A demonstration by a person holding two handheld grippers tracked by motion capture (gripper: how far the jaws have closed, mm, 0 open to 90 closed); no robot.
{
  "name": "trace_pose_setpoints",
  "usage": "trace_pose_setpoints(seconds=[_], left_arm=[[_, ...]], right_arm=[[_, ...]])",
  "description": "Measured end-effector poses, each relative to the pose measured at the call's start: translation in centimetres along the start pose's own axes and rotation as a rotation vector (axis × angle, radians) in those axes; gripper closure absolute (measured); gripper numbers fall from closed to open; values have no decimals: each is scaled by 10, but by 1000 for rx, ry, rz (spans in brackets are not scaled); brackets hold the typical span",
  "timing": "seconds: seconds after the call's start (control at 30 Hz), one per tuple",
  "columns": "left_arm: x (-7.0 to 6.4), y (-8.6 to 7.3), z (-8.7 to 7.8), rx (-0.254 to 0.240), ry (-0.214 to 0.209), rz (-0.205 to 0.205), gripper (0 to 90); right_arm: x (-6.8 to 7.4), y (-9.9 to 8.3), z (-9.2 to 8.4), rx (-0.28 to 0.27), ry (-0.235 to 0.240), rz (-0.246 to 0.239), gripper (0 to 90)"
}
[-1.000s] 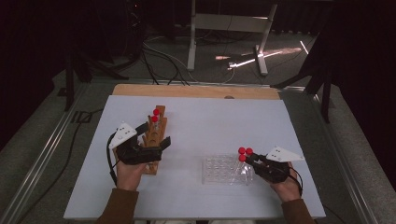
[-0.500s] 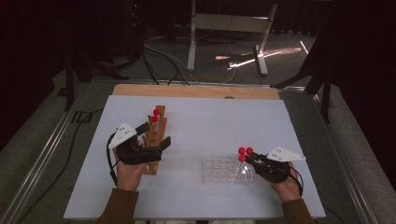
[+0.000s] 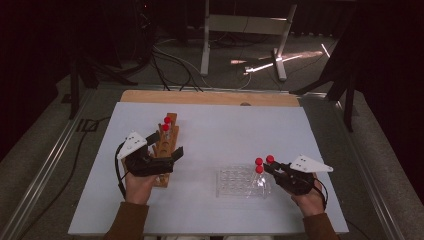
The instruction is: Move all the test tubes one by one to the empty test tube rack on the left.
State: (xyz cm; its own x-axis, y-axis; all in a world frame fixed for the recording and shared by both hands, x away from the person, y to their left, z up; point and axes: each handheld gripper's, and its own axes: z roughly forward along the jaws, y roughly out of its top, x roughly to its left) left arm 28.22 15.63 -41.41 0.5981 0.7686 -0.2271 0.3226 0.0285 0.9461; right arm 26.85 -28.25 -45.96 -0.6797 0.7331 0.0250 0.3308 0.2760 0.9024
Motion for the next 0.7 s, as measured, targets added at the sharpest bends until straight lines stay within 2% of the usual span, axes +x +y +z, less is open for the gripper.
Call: trace_pose_setpoints(seconds=[0.27, 0.7], left_arm=[[0, 0, 1, 3, -4, 0, 6], [-2, -1, 2, 6, -9, 4, 7]], right_arm=[[0, 7, -9, -36, -6, 8, 746], [2, 21, -27, -89, -38, -8, 747]])
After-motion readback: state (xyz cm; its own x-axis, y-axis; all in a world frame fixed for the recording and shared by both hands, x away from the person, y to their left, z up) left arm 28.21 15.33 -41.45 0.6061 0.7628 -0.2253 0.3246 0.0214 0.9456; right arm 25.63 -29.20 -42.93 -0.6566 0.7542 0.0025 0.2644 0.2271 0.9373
